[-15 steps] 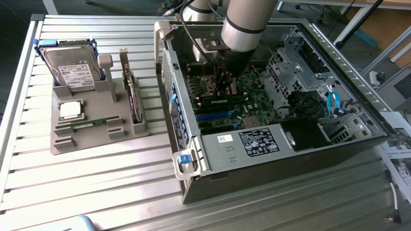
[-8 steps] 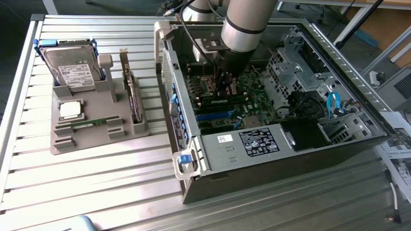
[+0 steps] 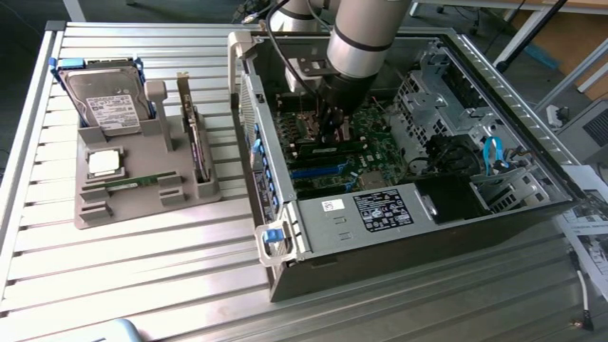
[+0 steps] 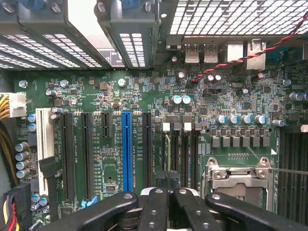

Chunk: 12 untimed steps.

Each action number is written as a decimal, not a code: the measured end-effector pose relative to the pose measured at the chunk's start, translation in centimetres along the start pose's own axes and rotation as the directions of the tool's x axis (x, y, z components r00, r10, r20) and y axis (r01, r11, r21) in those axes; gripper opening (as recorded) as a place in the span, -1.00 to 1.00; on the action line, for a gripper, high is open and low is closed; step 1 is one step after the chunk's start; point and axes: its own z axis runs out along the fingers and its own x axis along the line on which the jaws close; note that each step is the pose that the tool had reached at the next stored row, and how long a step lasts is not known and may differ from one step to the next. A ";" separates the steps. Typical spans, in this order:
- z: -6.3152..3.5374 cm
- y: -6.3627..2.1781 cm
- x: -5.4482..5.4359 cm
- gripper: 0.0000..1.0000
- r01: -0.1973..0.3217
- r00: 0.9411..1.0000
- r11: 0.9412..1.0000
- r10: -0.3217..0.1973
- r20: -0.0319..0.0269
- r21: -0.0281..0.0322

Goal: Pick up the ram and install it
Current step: 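Press down the ram until it locks into place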

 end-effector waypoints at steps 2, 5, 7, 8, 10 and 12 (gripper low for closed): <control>0.01 0.00 0.0 -0.79 0.000 1.000 1.000 0.000 0.000 0.000; 0.01 0.00 0.0 -0.79 0.000 1.000 1.000 0.000 0.000 0.000; 0.05 0.00 0.0 -0.79 0.000 1.000 1.000 0.000 0.000 0.000; 0.07 0.00 0.1 -0.79 0.000 1.000 1.000 0.000 0.000 0.000; 0.07 0.00 0.1 -0.79 0.000 1.000 1.000 0.000 -0.001 0.000; 0.07 0.00 0.0 -0.79 0.000 1.000 1.000 0.000 0.000 0.000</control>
